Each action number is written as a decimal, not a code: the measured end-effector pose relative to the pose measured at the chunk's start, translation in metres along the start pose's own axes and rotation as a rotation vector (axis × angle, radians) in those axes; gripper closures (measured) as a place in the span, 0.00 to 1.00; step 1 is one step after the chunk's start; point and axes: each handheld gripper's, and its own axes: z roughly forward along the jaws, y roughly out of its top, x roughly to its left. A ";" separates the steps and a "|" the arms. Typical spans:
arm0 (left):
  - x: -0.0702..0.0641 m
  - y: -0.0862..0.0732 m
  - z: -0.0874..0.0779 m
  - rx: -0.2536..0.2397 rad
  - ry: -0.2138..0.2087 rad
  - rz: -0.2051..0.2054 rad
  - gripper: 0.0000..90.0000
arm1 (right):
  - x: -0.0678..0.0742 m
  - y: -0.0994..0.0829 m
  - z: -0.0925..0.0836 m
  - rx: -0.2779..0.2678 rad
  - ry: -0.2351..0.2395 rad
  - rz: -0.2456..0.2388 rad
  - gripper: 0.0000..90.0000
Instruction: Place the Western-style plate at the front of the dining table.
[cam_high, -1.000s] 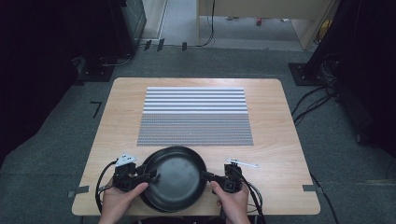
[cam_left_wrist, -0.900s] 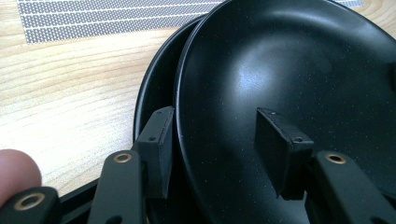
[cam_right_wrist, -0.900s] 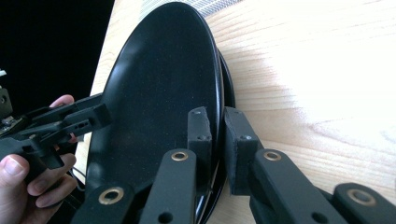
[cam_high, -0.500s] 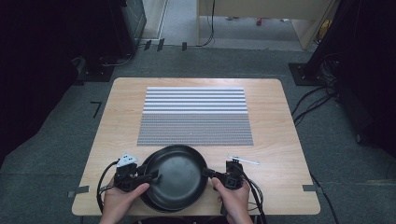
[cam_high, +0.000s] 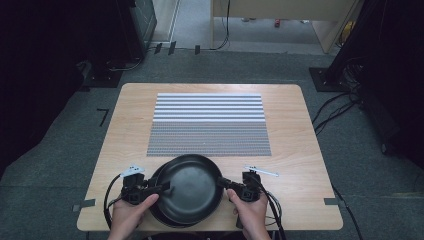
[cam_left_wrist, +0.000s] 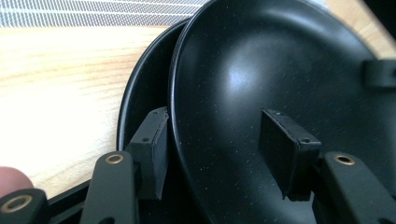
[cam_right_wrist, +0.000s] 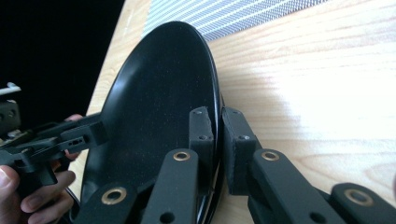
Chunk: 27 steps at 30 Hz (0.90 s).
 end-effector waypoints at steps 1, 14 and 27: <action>0.000 0.000 0.000 -0.003 0.001 -0.007 0.50 | -0.001 0.000 0.001 -0.008 0.007 -0.002 0.93; 0.009 -0.003 -0.003 -0.042 -0.001 -0.087 0.82 | -0.003 0.001 0.004 -0.102 0.020 -0.043 0.95; 0.003 0.002 -0.010 -0.083 -0.003 -0.103 0.85 | -0.011 0.009 0.006 -0.080 0.064 0.028 0.96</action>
